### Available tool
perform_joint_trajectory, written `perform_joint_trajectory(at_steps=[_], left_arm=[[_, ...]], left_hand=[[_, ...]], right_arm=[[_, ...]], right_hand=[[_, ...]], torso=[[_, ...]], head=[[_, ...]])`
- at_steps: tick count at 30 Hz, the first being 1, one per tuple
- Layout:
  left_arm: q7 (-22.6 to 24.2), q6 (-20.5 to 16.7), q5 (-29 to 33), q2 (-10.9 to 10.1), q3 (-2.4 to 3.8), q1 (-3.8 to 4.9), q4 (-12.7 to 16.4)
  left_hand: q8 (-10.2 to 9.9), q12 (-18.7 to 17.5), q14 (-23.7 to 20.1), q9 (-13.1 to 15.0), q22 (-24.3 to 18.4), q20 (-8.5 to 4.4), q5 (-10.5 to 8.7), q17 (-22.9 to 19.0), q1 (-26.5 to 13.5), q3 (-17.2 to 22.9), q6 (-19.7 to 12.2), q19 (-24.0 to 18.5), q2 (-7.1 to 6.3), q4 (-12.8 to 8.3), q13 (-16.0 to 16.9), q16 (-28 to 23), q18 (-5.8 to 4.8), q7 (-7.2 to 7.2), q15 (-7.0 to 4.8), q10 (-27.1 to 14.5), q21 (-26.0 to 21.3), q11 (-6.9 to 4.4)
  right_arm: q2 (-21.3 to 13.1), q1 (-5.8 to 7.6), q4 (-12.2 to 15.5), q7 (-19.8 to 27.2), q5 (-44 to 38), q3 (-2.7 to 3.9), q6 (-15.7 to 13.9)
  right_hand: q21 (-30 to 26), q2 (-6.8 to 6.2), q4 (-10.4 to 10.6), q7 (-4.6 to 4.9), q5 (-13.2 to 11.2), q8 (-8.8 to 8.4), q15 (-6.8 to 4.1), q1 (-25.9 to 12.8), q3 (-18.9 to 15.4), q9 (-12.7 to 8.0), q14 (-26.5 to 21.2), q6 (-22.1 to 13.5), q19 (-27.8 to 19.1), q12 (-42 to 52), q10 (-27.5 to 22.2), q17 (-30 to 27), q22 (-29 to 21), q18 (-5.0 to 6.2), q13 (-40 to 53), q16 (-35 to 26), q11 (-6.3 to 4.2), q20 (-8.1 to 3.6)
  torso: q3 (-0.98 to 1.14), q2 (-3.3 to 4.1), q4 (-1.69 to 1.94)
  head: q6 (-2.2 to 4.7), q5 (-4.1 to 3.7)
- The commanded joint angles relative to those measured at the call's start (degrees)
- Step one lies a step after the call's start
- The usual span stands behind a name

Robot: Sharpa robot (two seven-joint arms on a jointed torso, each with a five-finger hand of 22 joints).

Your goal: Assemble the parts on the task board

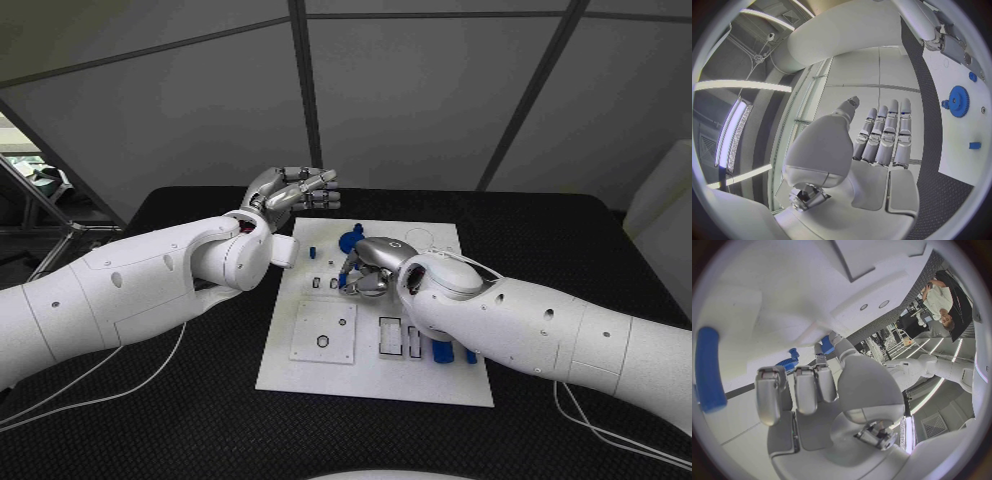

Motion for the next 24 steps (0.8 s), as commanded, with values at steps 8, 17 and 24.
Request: perform_joint_trajectory(at_steps=[8, 17, 24], left_arm=[[0.18, 0.64, -0.21, 0.08, 0.05, 0.11, -0.01], [0.19, 0.64, -0.21, 0.09, 0.05, 0.11, -0.03], [0.18, 0.62, -0.21, 0.05, 0.05, 0.11, -0.01]], left_hand=[[-0.39, -0.31, 0.36, -0.02, -0.09, 0.05, -0.32, 0.09, -0.44, 0.33, 0.28, -0.48, -0.15, 0.10, -0.04, -0.28, -0.39, 0.30, 0.13, 0.36, 0.26, 0.05], [-0.39, -0.31, 0.36, -0.02, -0.09, 0.05, -0.32, 0.09, -0.44, 0.33, 0.28, -0.48, -0.15, 0.10, -0.04, -0.28, -0.39, 0.30, 0.13, 0.36, 0.26, 0.05], [-0.39, -0.31, 0.36, -0.02, -0.09, 0.05, -0.32, 0.09, -0.44, 0.33, 0.28, -0.48, -0.15, 0.10, -0.04, -0.28, -0.39, 0.30, 0.13, 0.36, 0.26, 0.05]], right_arm=[[0.08, 0.08, -0.05, 0.12, -0.45, -0.01, -0.20], [0.11, 0.08, 0.01, 0.14, -0.45, -0.01, -0.82], [0.07, 0.08, 0.01, -0.17, -0.45, -0.01, -1.09]], right_hand=[[-0.23, -0.29, -0.46, -0.04, -0.17, -0.18, 0.36, -0.49, -0.07, -0.05, 3.48, -0.68, 4.93, -0.26, 0.35, 3.21, 13.33, -0.43, 5.57, -0.27, 0.46, 0.17], [-0.19, -0.31, -0.44, -0.03, -0.19, -0.14, 0.38, -0.59, -0.10, -0.03, 3.51, -0.70, 4.98, -0.11, 0.45, 3.33, 13.42, -0.45, 5.73, -0.22, 0.48, 0.19], [-0.25, -0.60, -0.50, 0.02, -0.27, -0.11, 0.44, -0.85, -0.24, -0.01, 3.49, -0.95, 4.91, -0.26, 0.36, 3.20, 13.31, -0.43, 5.56, -0.28, 0.53, 0.27]], torso=[[0.00, 0.00, -0.01], [0.00, 0.00, 0.00], [-0.01, 0.01, 0.00]], head=[[-0.03, 0.01], [-0.01, 0.01], [0.04, 0.02]])
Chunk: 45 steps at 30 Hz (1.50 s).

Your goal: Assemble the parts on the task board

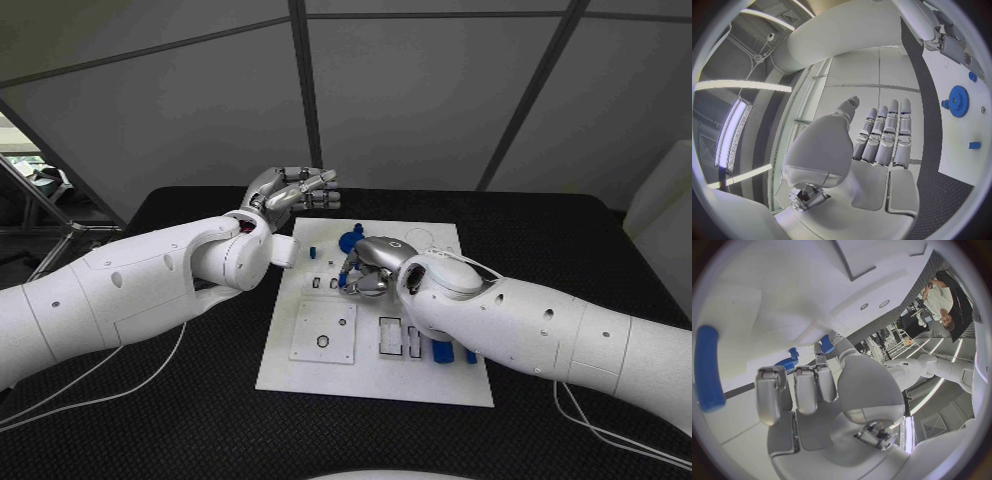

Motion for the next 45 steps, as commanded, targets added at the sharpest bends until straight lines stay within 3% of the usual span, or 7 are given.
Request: perform_joint_trajectory(at_steps=[1, 20, 27, 30, 36, 40, 45], left_arm=[[0.22, 0.58, -0.21, 0.02, 0.05, 0.11, 0.05], [0.18, 0.63, -0.21, 0.03, 0.05, 0.11, 0.02], [-0.03, 0.77, -0.27, -0.06, 0.05, 0.11, -0.01], [-0.46, 0.99, -0.98, -0.24, 0.05, 0.11, -0.13], [-1.77, 2.36, -2.73, -0.66, 0.05, 0.11, -0.58], [-3.63, 4.28, -6.06, -0.87, 0.05, 0.10, -1.24], [-8.38, 8.23, -13.87, -1.32, 0.05, 0.10, -2.11]], left_hand=[[-0.39, -0.31, 0.36, -0.02, -0.09, 0.05, -0.32, 0.09, -0.44, 0.33, 0.28, -0.48, -0.15, 0.10, -0.04, -0.28, -0.39, 0.30, 0.13, 0.36, 0.26, 0.05], [-0.47, -0.40, 0.35, -0.02, -0.11, 0.06, -0.43, 0.11, -0.42, 0.40, 0.25, -0.52, -0.21, -0.06, -0.04, -0.36, -0.40, 0.29, 0.14, 0.33, 0.28, 0.07], [-0.47, -0.40, 0.35, -0.02, -0.11, 0.06, -0.43, 0.11, -0.42, 0.40, 0.25, -0.52, -0.21, -0.06, -0.04, -0.36, -0.40, 0.29, 0.14, 0.33, 0.28, 0.07], [-0.53, -0.49, 0.43, -0.03, -0.12, 0.05, -0.55, 0.14, -0.51, 0.42, 0.23, -0.52, -0.28, -0.13, -0.05, -0.38, -0.37, 0.14, 0.08, 0.28, 0.31, -0.17], [-0.67, 0.79, 3.50, 0.05, 0.16, -0.66, -1.25, 0.90, -1.58, 0.68, 0.82, 0.94, -0.17, 0.07, 0.24, 0.70, -0.10, -0.90, -1.00, 3.96, 1.40, -1.11], [-0.11, 1.50, 7.45, 0.28, 0.85, -1.87, -4.56, 1.98, -2.59, 0.79, 2.78, 3.86, -0.10, 0.62, 0.19, 2.12, -0.07, -0.72, -2.30, 7.13, 3.31, -2.06], [1.64, 4.30, 18.38, 1.16, 3.09, -5.51, -7.18, 5.78, -4.99, 0.41, 7.61, 11.34, -0.32, 2.65, 1.43, 7.53, -0.31, -2.80, -5.98, 15.13, 8.52, -4.87]], right_arm=[[0.01, 0.08, 0.02, -0.19, -0.33, 0.00, -0.77], [-0.04, 0.08, 0.02, -0.01, -0.33, 0.00, -1.19], [-0.96, 0.07, 0.87, 0.63, -0.27, 0.00, -5.61], [-2.35, 0.07, 2.35, 1.29, -0.07, 0.01, -7.59], [-7.01, 0.11, 7.50, 2.44, 0.19, 0.05, -9.92], [-11.16, 0.23, 12.22, 4.19, 1.22, 0.11, -10.48], [-17.56, 0.70, 18.54, 8.84, 8.53, 1.61, -8.57]], right_hand=[[-0.26, -0.15, -0.36, -0.02, -0.27, -0.12, 0.45, -0.40, -0.10, -0.02, 3.48, -0.66, 4.89, -0.28, 0.33, 3.21, 13.28, -0.42, 5.55, -0.29, 0.52, 0.28], [-0.32, -0.78, -0.45, 0.16, -0.46, -0.16, 0.59, -1.00, -0.52, -0.04, 3.45, -1.76, 4.83, -0.70, 0.05, 3.06, 13.18, -0.40, 5.11, -0.38, 0.70, 0.44], [-0.81, -2.55, -0.66, 1.35, -0.81, -0.30, 1.42, -1.65, -1.72, -0.34, 3.23, -10.58, 4.25, -3.25, -1.86, 2.18, 12.27, -0.17, 2.53, -0.87, 1.75, 1.13], [-1.14, -3.90, -0.30, 1.77, -0.81, -0.49, 1.76, -1.49, -2.12, -0.53, 3.07, -15.83, 3.88, -4.88, -3.01, 1.57, 11.69, -0.03, 0.83, -1.22, 2.12, 1.48], [-1.39, -5.61, 0.63, 1.93, -0.79, -0.40, 1.92, -0.43, -2.20, -0.48, 2.95, -17.10, 3.61, -5.23, -3.17, 1.09, 11.27, 0.08, 0.35, -1.52, 2.27, 1.73], [-1.61, -7.21, 2.47, 1.93, -0.84, -0.32, 1.94, 0.90, -2.35, -0.42, 2.86, -17.06, 3.39, -5.72, -3.39, 0.72, 10.93, 0.17, -0.28, -1.77, 2.27, 1.79], [-4.72, -6.12, 3.70, 1.01, -1.13, 1.49, 1.37, 2.71, -1.56, 0.50, 1.62, -7.80, -0.01, -9.88, -6.10, -3.63, 5.63, 1.49, -4.62, -4.43, 1.49, 1.34]], torso=[[0.01, -0.01, 0.00], [0.02, -0.01, -0.01], [0.03, -0.04, 0.02], [0.06, -0.09, -0.06], [0.00, -0.21, -0.19], [0.07, -0.36, -0.23], [0.19, -0.81, -0.31]], head=[[0.06, 0.01], [0.11, -0.08], [0.28, -0.11], [0.27, 0.06], [0.52, 0.19], [0.64, 0.31], [0.63, 0.47]])
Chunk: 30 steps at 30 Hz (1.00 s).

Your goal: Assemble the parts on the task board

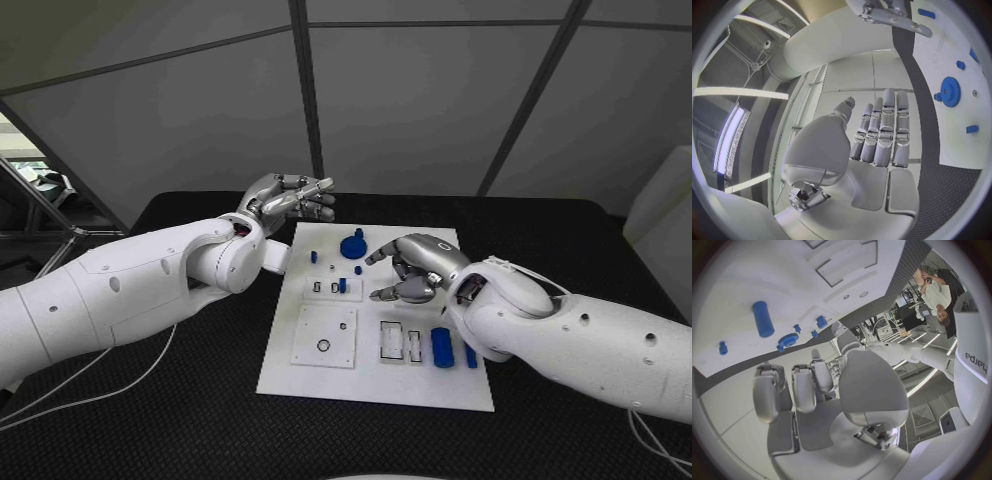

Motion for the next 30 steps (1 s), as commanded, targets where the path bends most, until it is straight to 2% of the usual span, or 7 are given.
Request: perform_joint_trajectory(at_steps=[1, 3, 8, 11, 14, 22, 30], left_arm=[[-6.35, 6.28, -10.50, -0.41, 0.06, 0.10, -0.37], [-11.58, 9.69, -16.08, -0.83, 0.09, 0.17, -0.40], [-22.89, 16.55, -27.92, -1.20, 0.12, 0.94, -0.56], [-27.67, 19.09, -32.55, -0.73, 0.12, 1.67, -0.89], [-31.68, 20.46, -37.85, 0.38, 0.11, 2.45, -1.71], [-38.28, 25.44, -45.21, 4.98, -1.41, 5.05, -5.57], [-43.77, 29.21, -49.80, 9.69, -3.05, 6.38, -8.45]], left_hand=[[0.52, 0.97, 4.97, 0.40, 1.18, -1.57, -0.99, 2.18, -1.20, -0.38, 1.64, 3.53, -0.29, 1.05, 0.69, 2.86, -0.15, -1.04, -1.76, 2.84, 2.56, -1.37], [1.12, 4.39, 10.77, 1.12, 2.95, -3.39, -2.08, 6.13, -3.31, -1.29, 3.19, 7.60, -0.19, 3.03, 3.29, 8.34, -0.08, -2.52, -3.63, 8.47, 6.00, -3.20], [1.89, 13.35, 9.81, 3.95, 8.29, -5.50, -5.52, 34.94, -3.72, -2.37, 4.02, 9.33, 0.18, 5.95, 15.73, 38.77, -0.79, -4.09, -5.70, 9.41, 14.02, -4.59], [3.02, 26.11, 8.84, 7.17, 16.55, -6.25, -9.58, 49.48, -4.03, -3.96, 3.36, 10.47, 0.30, 8.49, 33.20, 53.08, -1.08, -4.49, -5.47, 7.67, 21.91, -4.33], [4.61, 34.04, 9.56, 11.70, 28.87, -5.80, -9.94, 60.23, -3.81, -5.89, 1.86, 13.36, -0.07, 11.12, 46.20, 62.93, -2.65, -4.25, -5.42, 5.68, 31.29, -4.38], [12.29, 60.82, 11.55, 24.78, 39.10, -6.78, -10.24, 67.73, -3.12, -8.98, 1.02, 15.12, 0.07, 14.27, 73.74, 69.22, -3.53, -5.57, -6.43, 15.79, 38.44, -6.20], [16.92, 66.27, 13.26, 33.80, 48.09, -7.31, -10.43, 72.64, -4.33, -10.60, -0.94, 18.77, 0.69, 14.46, 78.71, 73.29, -4.93, -6.49, -7.16, 18.35, 43.85, -6.83]], right_arm=[[-3.29, 0.61, 3.30, 6.31, 9.27, 1.14, 0.37], [-5.83, 1.21, 4.95, 7.58, 15.26, 2.07, 2.89], [-10.64, 3.79, 5.33, 7.56, 30.09, 3.19, 6.89], [-12.13, 4.51, 4.60, 7.77, 33.27, 3.37, 7.30], [-12.99, 5.05, 3.24, 7.40, 35.29, 3.47, 7.71], [-13.25, 5.48, 1.39, 7.30, 36.76, 3.54, 7.73], [-12.75, 5.55, 0.68, 6.66, 36.40, 3.55, 8.18]], right_hand=[[-3.45, 0.84, 0.05, -0.66, -0.30, 0.92, -0.49, 0.95, 0.43, 0.32, 0.81, 3.39, -1.90, -5.06, -3.36, -4.84, 2.59, 2.22, -5.03, -3.06, -0.56, -0.16], [-6.30, 1.56, -0.31, -1.22, -0.31, 1.40, -0.92, 1.17, 0.85, 0.42, -0.23, 5.73, -4.57, -8.26, -5.02, -8.36, -1.56, 3.17, -8.27, -5.66, -1.06, -0.59], [-15.38, 3.67, -1.15, -1.24, 0.56, -0.01, -1.09, 0.82, 2.97, -0.19, -3.07, 6.74, -11.14, -20.27, -10.38, -20.22, -13.22, 5.53, -20.48, -15.65, -1.35, -0.93], [-16.24, 3.57, -1.47, -1.28, 0.61, -0.39, -1.18, 0.47, 3.17, -0.23, -2.89, 6.89, -11.12, -20.95, -10.42, -20.96, -14.03, 5.61, -21.46, -16.67, -1.23, -0.94], [-17.19, 3.46, -1.69, -1.23, 0.70, -0.66, -1.14, 0.18, 3.27, -0.25, -2.94, 6.87, -11.40, -21.71, -10.75, -21.83, -15.06, 5.79, -22.43, -17.67, -1.25, -0.96], [-18.04, 3.57, -1.80, -1.20, 0.84, -0.85, -1.12, -0.15, 3.46, -0.26, -2.97, 6.86, -11.56, -22.42, -11.07, -22.61, -15.90, 5.91, -23.39, -18.65, -1.23, -0.95], [-18.50, 3.57, -1.99, -1.16, 1.19, -1.00, -1.11, -0.29, 3.64, -0.31, -2.87, 6.58, -11.50, -22.68, -11.13, -22.89, -16.27, 5.95, -23.89, -19.17, -1.20, -0.95]], torso=[[0.16, -0.52, -0.18], [0.23, -0.78, -0.23], [0.50, -1.81, -0.73], [0.63, -2.23, -0.81], [0.79, -2.58, -0.87], [0.97, -2.94, -0.95], [0.84, -2.81, -0.94]], head=[[-0.01, 0.17], [-0.02, 0.26], [-0.15, 0.66], [-0.28, 0.73], [-0.64, 0.87], [-1.04, 1.11], [-1.48, 1.27]])
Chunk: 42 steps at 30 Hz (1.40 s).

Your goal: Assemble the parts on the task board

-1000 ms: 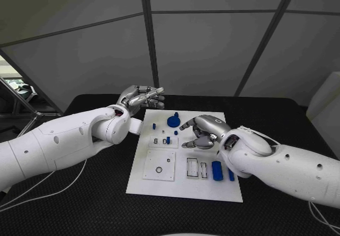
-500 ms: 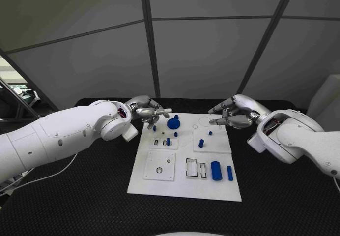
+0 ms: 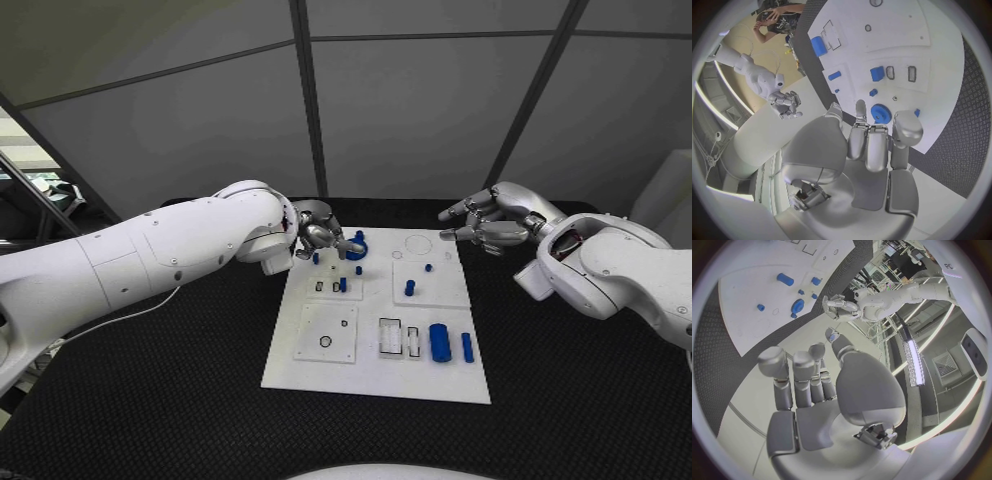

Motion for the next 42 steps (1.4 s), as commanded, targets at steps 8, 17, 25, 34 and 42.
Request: perform_joint_trajectory(at_steps=[8, 17, 25, 34, 42], left_arm=[[-8.66, 7.19, -6.06, 3.61, -0.52, 0.57, -3.24], [-9.95, 9.60, -7.17, 5.08, -0.99, 0.63, -4.47], [-10.91, 11.50, -7.73, 5.86, -1.06, 0.64, -5.27], [-11.06, 12.52, -7.81, 6.56, -1.22, 0.62, -5.83], [-11.25, 13.86, -7.82, 7.22, -1.54, 0.61, -6.63]], left_hand=[[1.72, 1.10, 4.28, 4.46, 2.23, -0.30, -0.04, 9.61, -2.06, -1.16, -0.89, 0.99, 0.35, 0.38, 9.34, 0.91, -1.57, -0.31, -0.64, 1.18, 1.29, -0.35], [1.88, 1.08, 4.28, 5.28, 2.49, -0.34, -0.04, 9.63, -2.43, -1.20, -1.05, 1.00, 0.56, 0.36, 9.44, 0.93, -1.60, -0.37, -0.67, 1.19, 1.42, -0.38], [2.01, 0.97, 4.25, 5.83, 2.43, -0.37, -0.04, 9.54, -2.43, -1.15, -1.09, 0.88, 0.77, 0.31, 9.44, 0.86, -1.57, -0.42, -0.70, 1.15, 1.40, -0.43], [2.03, 0.68, 4.17, 6.28, 2.26, -0.38, -0.03, 9.37, -2.28, -1.07, -1.27, 0.68, 0.98, 0.24, 9.35, 0.72, -1.53, -0.41, -0.70, 1.01, 1.30, -0.42], [2.05, 0.51, 4.13, 7.05, 2.28, -0.38, 0.01, 9.31, -1.72, -0.87, -1.54, 0.54, 1.35, 0.09, 9.37, 0.66, -1.51, -0.40, -0.69, 0.94, 1.28, -0.41]], right_arm=[[0.70, 0.17, -0.48, -0.37, 0.18, 0.06, 1.01], [1.15, 0.17, -0.88, -0.60, -0.40, 0.06, 1.12], [1.44, 0.17, -1.20, -0.81, -0.56, 0.06, 1.28], [1.80, 0.17, -1.61, -0.98, -0.70, 0.06, 1.39], [2.05, 0.16, -1.88, -1.06, -0.73, 0.06, 1.47]], right_hand=[[-0.47, -0.02, -0.21, 0.08, 0.41, -0.38, -0.07, -0.63, 0.29, -0.11, 0.08, -0.11, -0.15, -0.41, -0.57, -0.10, -0.21, 1.03, -0.28, -0.38, 0.03, -0.09], [-0.49, 0.02, -0.32, 0.10, 0.71, -0.39, -0.07, -0.71, 0.43, -0.12, 0.26, -0.34, 0.11, -0.23, -0.39, 0.09, -0.08, 0.98, -0.28, -0.42, 0.04, -0.09], [-0.44, 0.04, -0.34, 0.10, 0.78, -0.39, -0.07, -0.73, 0.47, -0.12, 0.34, -0.38, 0.21, -0.15, -0.31, 0.26, 0.02, 0.96, -0.24, -0.34, 0.04, -0.09], [-0.45, 0.06, -0.36, 0.11, 0.84, -0.39, -0.07, -0.77, 0.50, -0.12, 0.39, -0.42, 0.27, -0.15, -0.28, 0.29, 0.02, 0.95, -0.29, -0.35, 0.04, -0.10], [-0.45, 0.06, -0.36, 0.11, 0.84, -0.39, -0.07, -0.77, 0.50, -0.12, 0.39, -0.42, 0.27, -0.15, -0.28, 0.29, 0.02, 0.95, -0.29, -0.35, 0.04, -0.10]], torso=[[-0.05, 0.04, 0.06], [-0.11, 0.07, 0.10], [-0.10, 0.08, 0.11], [-0.12, 0.07, 0.13], [-0.11, 0.08, 0.07]], head=[[-0.68, -0.03], [-1.07, -0.11], [-1.31, -0.02], [-1.47, -0.06], [-1.69, 0.07]])
